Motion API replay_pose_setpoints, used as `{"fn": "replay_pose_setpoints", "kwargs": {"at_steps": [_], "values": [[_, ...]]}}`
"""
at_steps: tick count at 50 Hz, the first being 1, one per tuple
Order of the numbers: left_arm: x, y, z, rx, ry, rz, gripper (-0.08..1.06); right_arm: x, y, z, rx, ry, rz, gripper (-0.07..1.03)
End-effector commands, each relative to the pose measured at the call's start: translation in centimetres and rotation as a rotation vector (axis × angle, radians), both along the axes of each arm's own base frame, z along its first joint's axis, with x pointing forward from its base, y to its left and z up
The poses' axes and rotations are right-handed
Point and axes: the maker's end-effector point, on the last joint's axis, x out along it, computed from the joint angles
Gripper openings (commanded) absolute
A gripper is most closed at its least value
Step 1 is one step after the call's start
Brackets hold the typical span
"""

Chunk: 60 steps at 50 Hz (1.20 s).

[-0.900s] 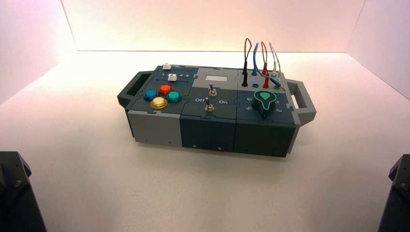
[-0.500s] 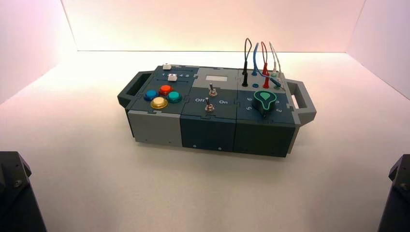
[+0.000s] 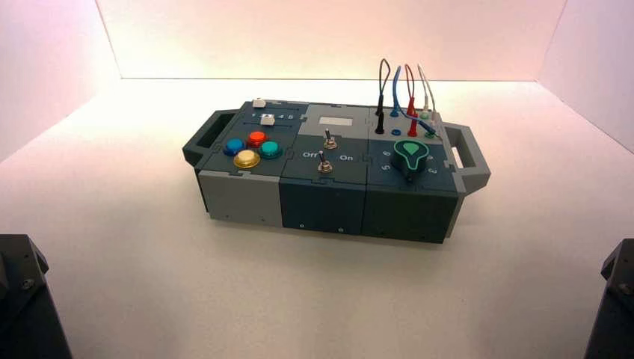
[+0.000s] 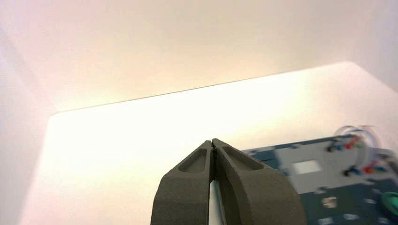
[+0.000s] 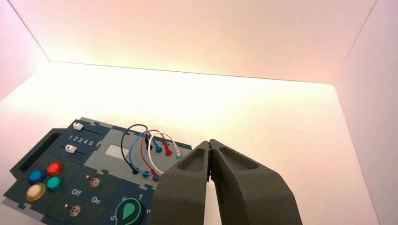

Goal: Move the left gripper to the right.

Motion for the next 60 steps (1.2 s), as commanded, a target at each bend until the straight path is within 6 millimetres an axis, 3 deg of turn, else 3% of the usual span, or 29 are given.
{"fn": "replay_pose_setpoints", "kwargs": {"at_steps": [1,10,14,16,20,35,39,45,60], "values": [[1.9,-4.3,2.3,-0.009,-0.016,-0.108,-0.03,0.4,0.1,1.4,0.010,-0.028,-0.003,-0.02],[3.4,-11.2,2.8,-0.002,0.011,-0.263,-0.03,0.4,0.0,1.4,-0.001,-0.030,-0.004,-0.03],[3.7,-12.9,2.7,0.003,0.017,-0.296,-0.03,0.4,-0.2,1.4,-0.007,-0.031,-0.008,-0.03],[4.2,-17.3,2.1,0.020,0.043,-0.377,-0.03,0.4,-0.1,1.4,-0.008,-0.034,-0.005,-0.02],[4.5,-20.3,1.3,0.033,0.065,-0.424,-0.03,0.4,-0.2,1.4,-0.008,-0.031,-0.008,-0.03],[7.4,-29.8,-1.0,0.074,0.119,-0.523,-0.03,0.3,-0.1,1.5,-0.007,-0.037,-0.005,-0.02],[7.4,-31.5,-1.4,0.091,0.149,-0.546,-0.03,0.3,-0.2,1.5,-0.007,-0.037,-0.008,-0.02],[7.5,-32.4,-1.4,0.114,0.181,-0.563,-0.03,0.3,-0.2,1.5,-0.007,-0.039,-0.008,-0.03],[7.1,-31.9,-0.3,0.107,0.172,-0.564,-0.03,0.3,-0.1,1.5,-0.003,-0.036,-0.005,-0.02]]}}
